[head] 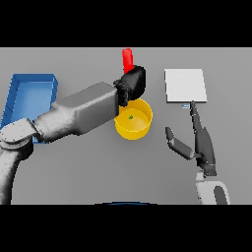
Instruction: Pick up the red beaker and tilt it to pour out 1 green nut into yellow bowl. Pick up the yellow bowl and place it on the metallic measuring scale.
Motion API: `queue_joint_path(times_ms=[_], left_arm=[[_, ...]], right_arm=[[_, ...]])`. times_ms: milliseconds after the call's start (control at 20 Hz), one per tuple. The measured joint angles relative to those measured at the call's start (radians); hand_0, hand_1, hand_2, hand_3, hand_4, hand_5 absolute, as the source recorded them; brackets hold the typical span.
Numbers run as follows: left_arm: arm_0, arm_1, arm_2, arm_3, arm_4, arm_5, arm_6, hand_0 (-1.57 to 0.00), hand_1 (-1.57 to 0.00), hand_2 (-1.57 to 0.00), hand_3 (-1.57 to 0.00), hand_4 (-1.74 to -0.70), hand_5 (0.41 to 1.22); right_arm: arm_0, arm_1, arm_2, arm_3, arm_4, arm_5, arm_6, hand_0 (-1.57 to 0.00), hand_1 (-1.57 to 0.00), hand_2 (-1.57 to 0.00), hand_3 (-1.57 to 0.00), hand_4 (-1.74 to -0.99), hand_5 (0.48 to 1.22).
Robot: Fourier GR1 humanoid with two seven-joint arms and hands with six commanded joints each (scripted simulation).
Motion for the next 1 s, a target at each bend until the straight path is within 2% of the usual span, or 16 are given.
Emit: queue_joint_path(times_ms=[150,300,400,600,700,800,950,1000], left_arm=[[-0.07,0.006,-0.017,0.018,0.009,0.0,-0.052,-1.57,-1.57,-1.57,-1.57,-1.72,1.221],[-0.166,0.034,-0.015,0.08,0.009,0.03,-0.044,-1.57,-1.57,-1.57,-1.57,-1.73,1.221],[-0.224,0.072,0.031,0.118,0.056,0.049,-0.06,-1.57,-1.57,-1.57,-1.18,-1.73,1.221],[-0.324,0.12,0.175,0.286,0.186,0.097,-0.009,-1.57,-1.57,-1.57,-1.41,-1.73,1.221],[-0.344,0.146,0.302,0.367,0.317,0.109,0.03,-1.57,-1.57,-1.57,-1.47,-1.73,1.221],[-0.341,0.188,0.451,0.437,0.479,0.109,0.104,-1.57,-1.57,-1.57,-1.42,-1.74,1.221],[-0.306,0.257,0.6,0.521,0.664,0.167,0.155,-1.57,-1.57,-1.57,-1.43,-1.74,1.221],[-0.279,0.292,0.641,0.542,0.725,0.191,0.141,-1.57,-1.57,-1.57,-1.46,-1.74,1.221]], right_arm=[[0.012,0.006,-0.001,-0.011,-0.024,0.012,-0.03,0.0,0.0,0.0,0.0,-1.157,0.638],[0.011,0.01,0.007,-0.014,-0.028,0.019,-0.04,0.0,0.0,0.0,0.0,-1.154,0.654],[0.007,-0.004,0.005,-0.014,-0.016,0.018,-0.041,0.0,0.0,0.0,0.0,-1.16,0.66],[0.012,0.005,0.014,-0.012,-0.021,0.023,-0.064,0.0,0.0,0.0,0.0,-1.156,0.658],[-0.006,-0.001,0.005,0.003,-0.018,0.018,-0.04,0.0,0.0,0.0,0.0,-1.146,0.641],[-0.009,-0.007,0.013,0.003,0.018,-0.001,-0.034,0.0,0.0,0.0,0.0,-1.144,0.633],[-0.025,0.004,0.01,0.014,-0.008,0.008,-0.045,0.0,0.0,0.0,0.0,-1.11,0.623],[-0.014,0.006,0.013,0.009,-0.028,0.025,-0.072,0.0,0.0,0.0,0.0,-1.093,0.623]])
